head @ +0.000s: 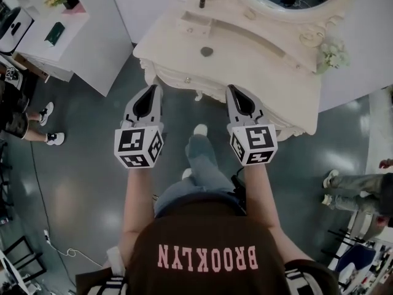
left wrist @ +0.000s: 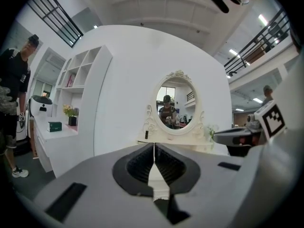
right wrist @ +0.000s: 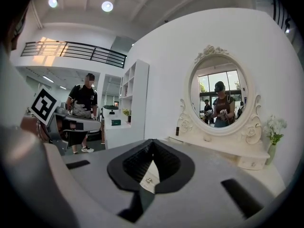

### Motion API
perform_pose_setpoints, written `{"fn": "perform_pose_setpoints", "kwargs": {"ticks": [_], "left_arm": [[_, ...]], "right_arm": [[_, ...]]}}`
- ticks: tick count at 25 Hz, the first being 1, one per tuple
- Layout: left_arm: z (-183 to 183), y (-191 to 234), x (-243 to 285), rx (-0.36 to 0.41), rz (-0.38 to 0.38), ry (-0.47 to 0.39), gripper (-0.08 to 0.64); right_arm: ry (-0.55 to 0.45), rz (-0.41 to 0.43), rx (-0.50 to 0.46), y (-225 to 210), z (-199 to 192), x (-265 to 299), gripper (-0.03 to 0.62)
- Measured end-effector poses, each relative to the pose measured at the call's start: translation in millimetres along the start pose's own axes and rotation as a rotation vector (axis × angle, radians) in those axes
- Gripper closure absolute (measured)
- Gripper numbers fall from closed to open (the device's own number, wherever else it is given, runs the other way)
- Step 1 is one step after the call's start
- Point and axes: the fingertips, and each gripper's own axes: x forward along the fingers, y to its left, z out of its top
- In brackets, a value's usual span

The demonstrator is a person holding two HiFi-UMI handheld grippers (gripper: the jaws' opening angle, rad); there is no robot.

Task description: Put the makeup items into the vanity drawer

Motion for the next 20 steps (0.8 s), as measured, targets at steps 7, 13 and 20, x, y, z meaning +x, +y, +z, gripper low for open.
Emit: {"fn": "perform_pose_setpoints", "kwargs": {"ticks": [7, 13, 20], "left_arm": [[-2.1, 27.2, 59.6, -0.01, 0.014, 0.02, 0.552], [-1.4, 52.9, 125.2, -0.018, 0.027, 0.052, 0.552], [2.5, 79.8, 206.5, -0.031, 0.039, 0.092, 0.552]], "right_arm": [[0.031, -0.002, 0.01, -29.4, -6.7, 59.5, 0.594], [0.056, 0.009, 0.011, -59.0, -4.9, 121.9, 0.594], [0.11, 0.026, 0.031, -98.0, -8.8, 192.2, 0.594]]}}
